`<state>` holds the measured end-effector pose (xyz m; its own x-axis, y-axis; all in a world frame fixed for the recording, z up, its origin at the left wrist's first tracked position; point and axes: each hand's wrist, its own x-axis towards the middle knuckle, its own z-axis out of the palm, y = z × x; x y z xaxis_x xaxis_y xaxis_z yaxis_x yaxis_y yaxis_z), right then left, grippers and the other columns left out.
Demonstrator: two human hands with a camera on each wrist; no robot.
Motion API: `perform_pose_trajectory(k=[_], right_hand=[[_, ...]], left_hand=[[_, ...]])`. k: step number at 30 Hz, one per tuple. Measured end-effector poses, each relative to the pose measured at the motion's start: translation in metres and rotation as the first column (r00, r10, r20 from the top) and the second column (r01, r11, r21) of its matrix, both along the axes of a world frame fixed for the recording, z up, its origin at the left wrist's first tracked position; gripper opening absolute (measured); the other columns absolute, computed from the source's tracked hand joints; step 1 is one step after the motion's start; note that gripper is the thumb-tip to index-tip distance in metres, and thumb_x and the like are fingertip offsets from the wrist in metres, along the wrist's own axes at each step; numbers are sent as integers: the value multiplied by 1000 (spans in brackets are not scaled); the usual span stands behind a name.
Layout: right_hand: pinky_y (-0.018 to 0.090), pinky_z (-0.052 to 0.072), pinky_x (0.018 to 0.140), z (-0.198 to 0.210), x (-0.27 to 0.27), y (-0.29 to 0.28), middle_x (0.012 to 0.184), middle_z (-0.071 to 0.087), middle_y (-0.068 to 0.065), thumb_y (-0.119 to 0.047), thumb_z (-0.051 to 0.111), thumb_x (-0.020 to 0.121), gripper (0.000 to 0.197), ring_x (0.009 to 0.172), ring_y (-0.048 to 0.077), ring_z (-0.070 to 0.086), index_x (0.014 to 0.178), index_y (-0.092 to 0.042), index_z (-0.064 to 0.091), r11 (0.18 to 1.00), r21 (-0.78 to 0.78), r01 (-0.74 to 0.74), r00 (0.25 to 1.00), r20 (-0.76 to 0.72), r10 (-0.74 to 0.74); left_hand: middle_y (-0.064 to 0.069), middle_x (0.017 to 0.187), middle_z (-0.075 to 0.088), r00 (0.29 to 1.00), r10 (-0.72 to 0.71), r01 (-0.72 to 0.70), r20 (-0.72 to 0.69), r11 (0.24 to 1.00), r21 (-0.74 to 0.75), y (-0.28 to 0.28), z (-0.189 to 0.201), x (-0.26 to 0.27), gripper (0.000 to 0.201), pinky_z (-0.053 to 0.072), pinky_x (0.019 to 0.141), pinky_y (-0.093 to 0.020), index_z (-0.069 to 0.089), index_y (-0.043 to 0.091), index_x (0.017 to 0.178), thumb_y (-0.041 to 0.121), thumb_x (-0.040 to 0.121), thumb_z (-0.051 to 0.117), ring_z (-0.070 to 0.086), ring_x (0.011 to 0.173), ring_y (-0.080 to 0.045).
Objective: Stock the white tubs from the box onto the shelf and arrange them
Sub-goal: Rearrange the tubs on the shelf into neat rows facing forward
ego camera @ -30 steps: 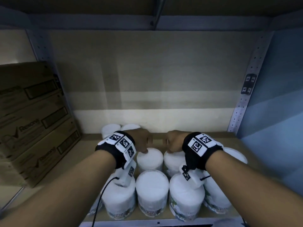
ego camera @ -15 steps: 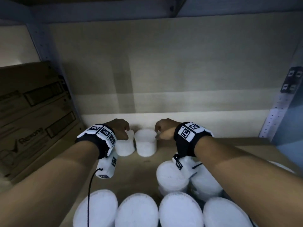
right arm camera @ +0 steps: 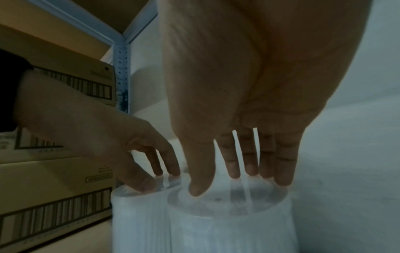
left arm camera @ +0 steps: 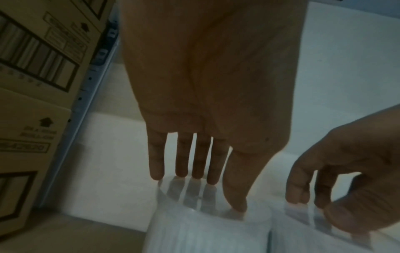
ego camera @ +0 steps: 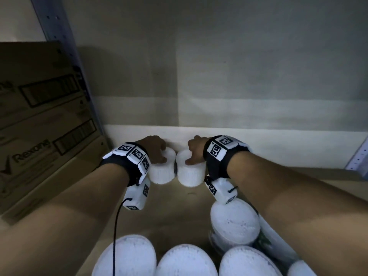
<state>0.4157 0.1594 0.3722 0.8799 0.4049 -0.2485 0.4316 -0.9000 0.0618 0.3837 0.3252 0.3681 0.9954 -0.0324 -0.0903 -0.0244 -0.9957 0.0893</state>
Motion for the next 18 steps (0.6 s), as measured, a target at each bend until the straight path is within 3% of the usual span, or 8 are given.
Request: perform_pose_trajectory(k=[5,10,13,15,18], right_hand=[[42,44,100,1,-5,1,135,43,14,-49,60,86,64,120,33,51,132,-9,44,1000,-4,-17,1000,22,17],[31,42,101,6,-5,-4,144,40,3,-21,73,80,65,127,24,47,138,-18,43,996,50,-71,995,-61,74],[27,43,95,11,-7,-5,146,41,3,-1,61,84,60,128,24,47,139,-20,46,992,111,-62,991,-110,74],[29,45,98,9,-10,-2,143,46,5,-9,61,86,52,125,24,50,135,-19,50,985,164,-55,995,-75,68],[34,47,98,3,-11,0,134,51,10,-38,64,87,53,119,27,53,130,-11,52,989,139,-39,999,-9,41]], left_hand=[[-11,137,45,1000,-13,14,21,999,-40,-1,0,-4,53,38,100,-29,51,8,131,30,86,65,47,125,-27],[-10,138,45,999,-11,13,37,998,-54,0,0,-6,53,36,102,-29,50,10,133,31,87,63,46,127,-26],[-9,139,45,999,-11,12,30,998,-61,2,-2,-8,53,36,102,-28,49,11,135,32,88,62,45,127,-25],[-9,138,45,1000,-7,9,29,998,-66,2,-3,-9,52,36,102,-29,49,11,134,31,88,62,46,127,-25],[-9,137,46,1000,-6,8,28,997,-72,2,-4,-9,51,37,102,-31,50,11,133,29,87,63,46,126,-25]])
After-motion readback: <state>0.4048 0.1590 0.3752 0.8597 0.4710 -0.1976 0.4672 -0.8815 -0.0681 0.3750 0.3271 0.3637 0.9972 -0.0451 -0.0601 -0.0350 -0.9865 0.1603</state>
